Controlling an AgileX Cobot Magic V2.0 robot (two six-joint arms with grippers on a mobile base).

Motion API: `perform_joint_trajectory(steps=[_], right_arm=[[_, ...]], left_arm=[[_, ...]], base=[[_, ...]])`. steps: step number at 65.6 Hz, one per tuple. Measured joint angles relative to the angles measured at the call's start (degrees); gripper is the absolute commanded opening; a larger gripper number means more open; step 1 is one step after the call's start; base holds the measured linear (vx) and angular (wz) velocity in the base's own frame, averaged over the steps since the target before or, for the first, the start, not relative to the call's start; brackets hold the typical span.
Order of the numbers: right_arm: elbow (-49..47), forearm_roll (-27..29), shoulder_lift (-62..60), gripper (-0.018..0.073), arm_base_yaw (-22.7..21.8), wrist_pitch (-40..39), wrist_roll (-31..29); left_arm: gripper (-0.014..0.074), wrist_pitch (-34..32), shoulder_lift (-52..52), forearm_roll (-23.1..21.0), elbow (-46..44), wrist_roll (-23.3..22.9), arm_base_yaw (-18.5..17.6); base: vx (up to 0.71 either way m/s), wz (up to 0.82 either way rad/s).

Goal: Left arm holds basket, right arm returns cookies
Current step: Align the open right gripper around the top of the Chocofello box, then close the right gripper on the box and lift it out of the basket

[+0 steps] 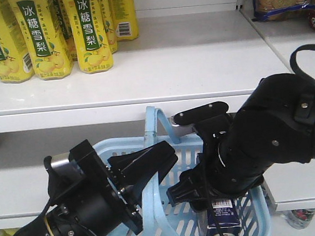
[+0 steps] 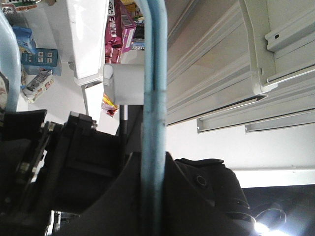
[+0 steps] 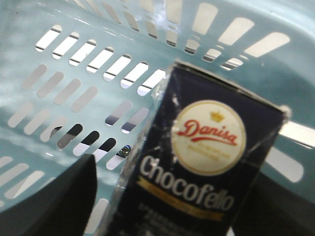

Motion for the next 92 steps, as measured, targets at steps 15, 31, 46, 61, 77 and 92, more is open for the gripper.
perform_joint_trajectory(steps=[15,31,46,61,77,92], right_arm=[[0.0,-0.33,0.56,0.0219,0.0,-0.87,-0.19],[0.0,-1.15,0.61,-0.0016,0.0,-1.24,-0.26],[0.0,-1.28,0.61,-0.001,0.0,-1.24,-0.62],[0.07,-0.65,-1.3,-0.0008,0.0,-1.24,-0.78],[0.07,-0.06,-5.22,-0.0007,0.0,-0.48,-0.76],[0.11,0.4,-8.95,-0.0007,0.0,0.73,-0.59]], left_arm=[[0.0,0.0,0.0,0.0,0.0,0.0,0.0],[0.0,0.0,0.0,0.0,0.0,0.0,0.0],[0.0,0.0,0.0,0.0,0.0,0.0,0.0],[0.0,-0.5,0.0,-0.11,0.0,0.0,0.0],[0.0,-1.51,0.0,-0.21,-0.08,0.0,0.0],[0.0,-1.51,0.0,-0.21,-0.08,0.0,0.0]], base=[[0.0,0.0],[0.0,0.0],[0.0,0.0],[0.0,0.0],[0.0,0.0],[0.0,0.0]])
